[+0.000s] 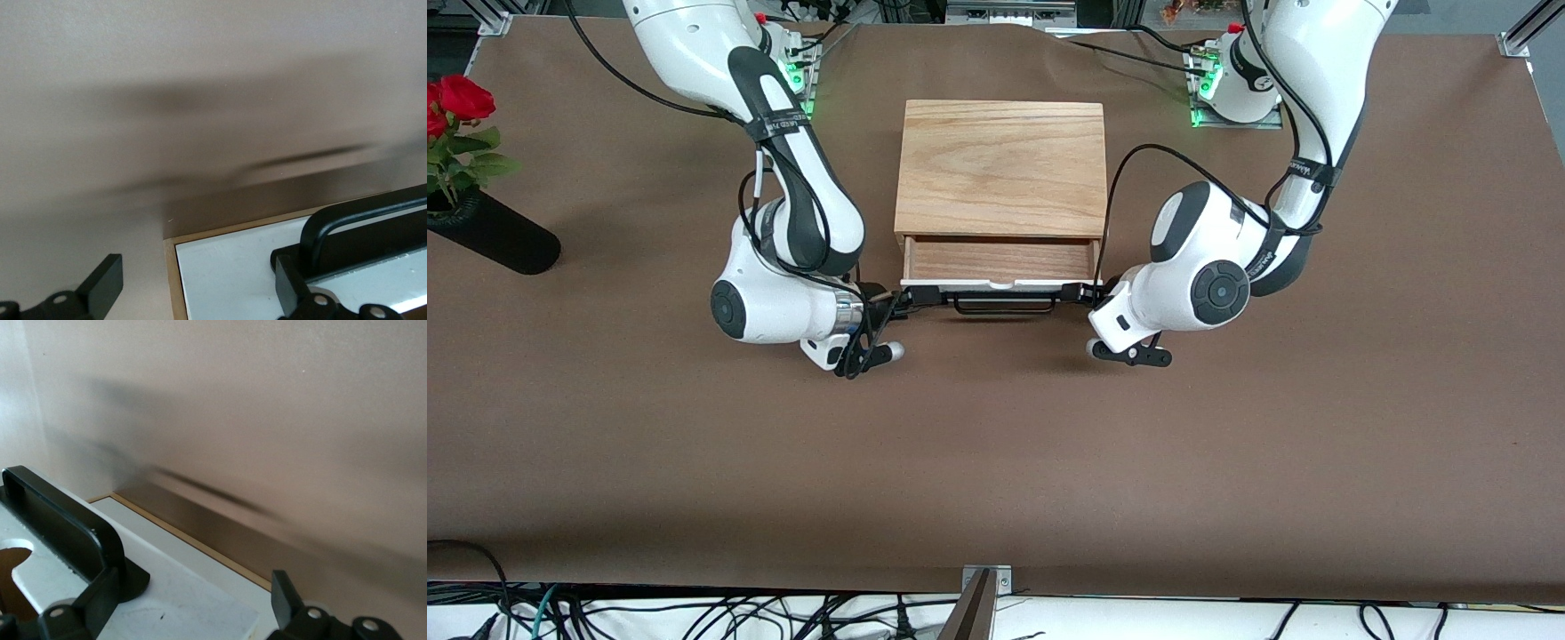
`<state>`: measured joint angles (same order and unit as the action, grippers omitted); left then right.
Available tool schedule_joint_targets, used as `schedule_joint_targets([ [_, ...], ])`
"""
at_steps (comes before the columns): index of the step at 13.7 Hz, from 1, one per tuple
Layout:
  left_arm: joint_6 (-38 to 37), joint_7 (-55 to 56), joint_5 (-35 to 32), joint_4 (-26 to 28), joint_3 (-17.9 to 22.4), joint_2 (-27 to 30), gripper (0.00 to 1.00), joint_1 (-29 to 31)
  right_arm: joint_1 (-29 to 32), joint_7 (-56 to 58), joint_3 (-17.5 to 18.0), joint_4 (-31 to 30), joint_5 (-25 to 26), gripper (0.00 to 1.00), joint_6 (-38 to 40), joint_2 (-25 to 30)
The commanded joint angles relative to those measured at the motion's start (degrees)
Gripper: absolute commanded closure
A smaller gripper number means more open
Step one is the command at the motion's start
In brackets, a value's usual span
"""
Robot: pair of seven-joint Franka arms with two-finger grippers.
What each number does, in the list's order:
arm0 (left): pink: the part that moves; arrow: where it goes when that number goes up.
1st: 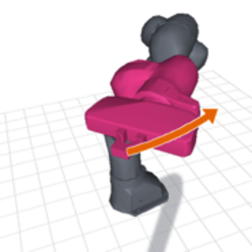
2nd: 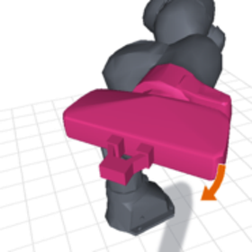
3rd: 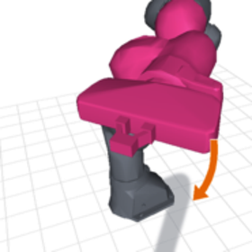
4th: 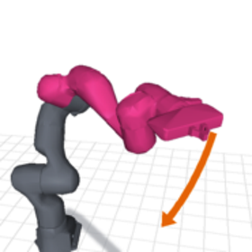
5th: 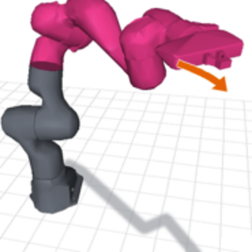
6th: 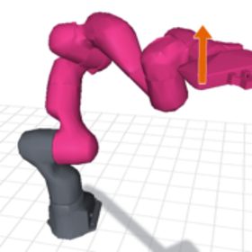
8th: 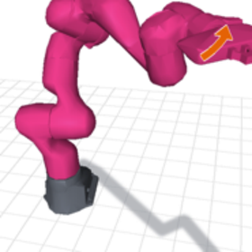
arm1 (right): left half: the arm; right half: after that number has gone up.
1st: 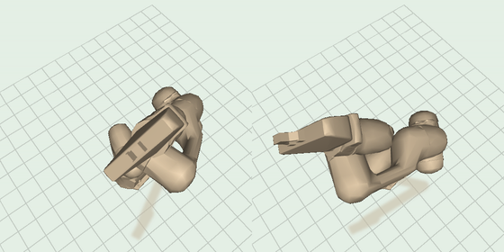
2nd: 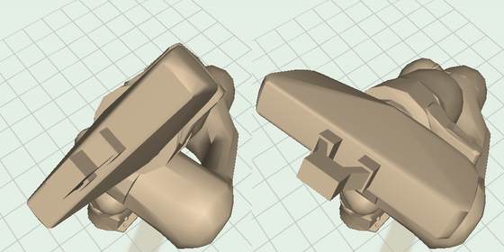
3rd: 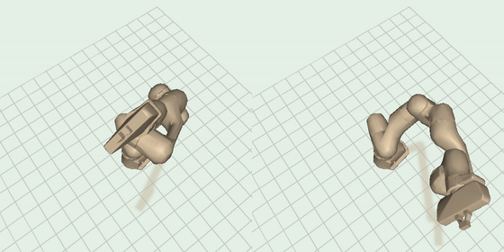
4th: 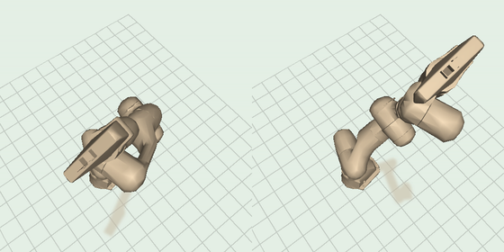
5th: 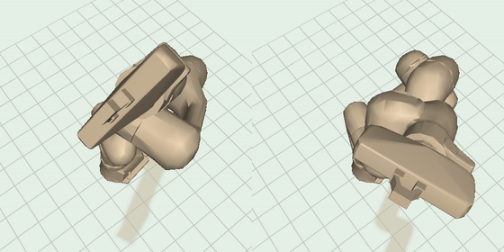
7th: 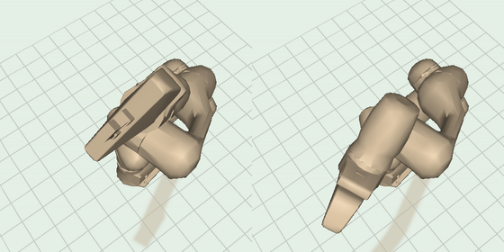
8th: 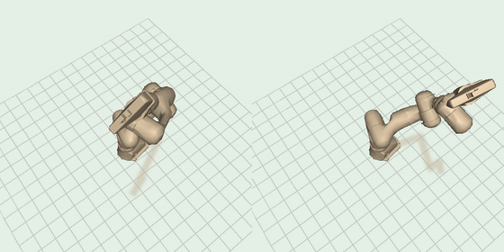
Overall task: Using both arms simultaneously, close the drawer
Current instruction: 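Push the white drawer front into the cabinet with both grippers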
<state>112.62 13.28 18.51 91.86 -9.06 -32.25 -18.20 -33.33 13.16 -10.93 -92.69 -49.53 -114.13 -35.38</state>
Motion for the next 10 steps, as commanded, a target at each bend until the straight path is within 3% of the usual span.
schedule_joint_targets([
  [1, -2.3, -0.1, 1.1, 2.6, 0.3, 0.7, 0.0, -1.0, -0.7, -0.2, 0.5, -4.7, -0.8, 0.0, 0.0, 3.6],
  [10, -7.2, -0.1, 1.1, 2.6, 0.2, 0.8, 0.0, -1.0, -0.7, 0.5, 0.6, -13.3, -0.8, 0.0, 2.9, 9.5],
])
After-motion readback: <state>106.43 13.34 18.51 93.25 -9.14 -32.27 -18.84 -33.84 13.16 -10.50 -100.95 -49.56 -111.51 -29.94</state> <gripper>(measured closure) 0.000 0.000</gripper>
